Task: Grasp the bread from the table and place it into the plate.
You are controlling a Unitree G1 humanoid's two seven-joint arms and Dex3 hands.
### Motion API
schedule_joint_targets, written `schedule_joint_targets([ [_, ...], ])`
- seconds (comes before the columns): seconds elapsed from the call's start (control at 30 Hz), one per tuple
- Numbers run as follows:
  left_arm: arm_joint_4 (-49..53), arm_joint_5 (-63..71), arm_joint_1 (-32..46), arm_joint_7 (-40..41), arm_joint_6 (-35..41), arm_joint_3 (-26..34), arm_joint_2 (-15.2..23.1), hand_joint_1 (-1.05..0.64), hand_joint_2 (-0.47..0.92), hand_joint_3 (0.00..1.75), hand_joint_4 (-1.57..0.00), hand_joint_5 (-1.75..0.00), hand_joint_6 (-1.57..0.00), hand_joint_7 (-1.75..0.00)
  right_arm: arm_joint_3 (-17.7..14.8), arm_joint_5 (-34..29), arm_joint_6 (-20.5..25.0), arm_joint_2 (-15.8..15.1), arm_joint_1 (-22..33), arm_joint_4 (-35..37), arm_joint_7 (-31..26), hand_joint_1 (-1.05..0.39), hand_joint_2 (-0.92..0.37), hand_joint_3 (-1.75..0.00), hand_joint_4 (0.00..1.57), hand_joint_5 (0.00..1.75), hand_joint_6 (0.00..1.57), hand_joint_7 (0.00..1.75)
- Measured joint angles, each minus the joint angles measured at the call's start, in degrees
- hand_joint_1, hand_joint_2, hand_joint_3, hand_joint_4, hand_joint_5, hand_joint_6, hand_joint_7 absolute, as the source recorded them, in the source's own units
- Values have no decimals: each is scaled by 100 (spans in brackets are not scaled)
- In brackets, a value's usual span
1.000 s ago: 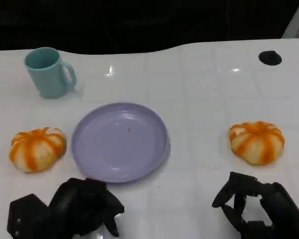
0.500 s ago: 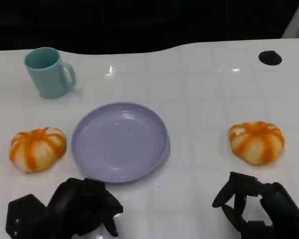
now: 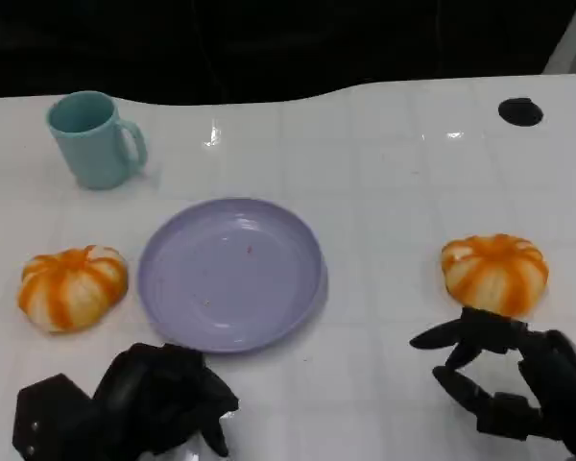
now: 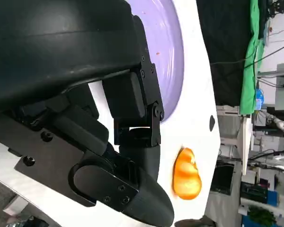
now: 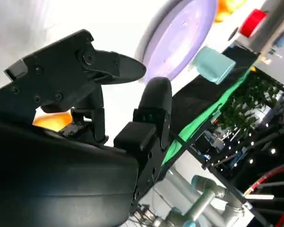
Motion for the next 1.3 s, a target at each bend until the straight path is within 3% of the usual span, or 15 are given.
schedule_joint_targets([
  [0.2, 20, -2, -4, 0, -22, 0, -16, -105, 81, 1, -144, -104, -153, -55, -232, -637, 150, -330, -205, -316, -443, -42, -92, -9, 36, 68, 65, 16],
  [0.4, 26, 4, -9, 1, -27, -10, -38, -105, 81, 1, -145, -104, -154, -55, -270, -1293, 954, -514, -135, -1016, -525, -44, -92, -6, 22, 52, 55, 7],
  [0.6, 33, 0, -19, 1, -26, -10, -45, -105, 81, 0, -145, -103, -153, -55, -240, -2125, 2099, -734, -109, -1565, -542, -49, -92, -7, 5, 48, 39, 0],
  [0.77, 35, 0, -20, 5, -24, -10, -50, -105, 81, 1, -145, -103, -154, -55, -81, -2542, 2880, -875, -254, -1765, -352, -50, -89, 0, 0, 49, 36, 0],
  [0.97, 24, 17, -15, 12, -23, -13, -52, -105, 82, 1, -145, -102, -154, -55, 227, -2768, 3496, -921, -450, -1766, -171, -46, -85, 0, 0, 48, 34, 0],
  [1.3, -57, 19, 24, 14, -7, -34, -56, -105, 81, 1, -145, -102, -153, -55, 742, -2868, 4082, -918, -933, -1174, -77, -42, -84, 0, 0, 36, 26, 0],
])
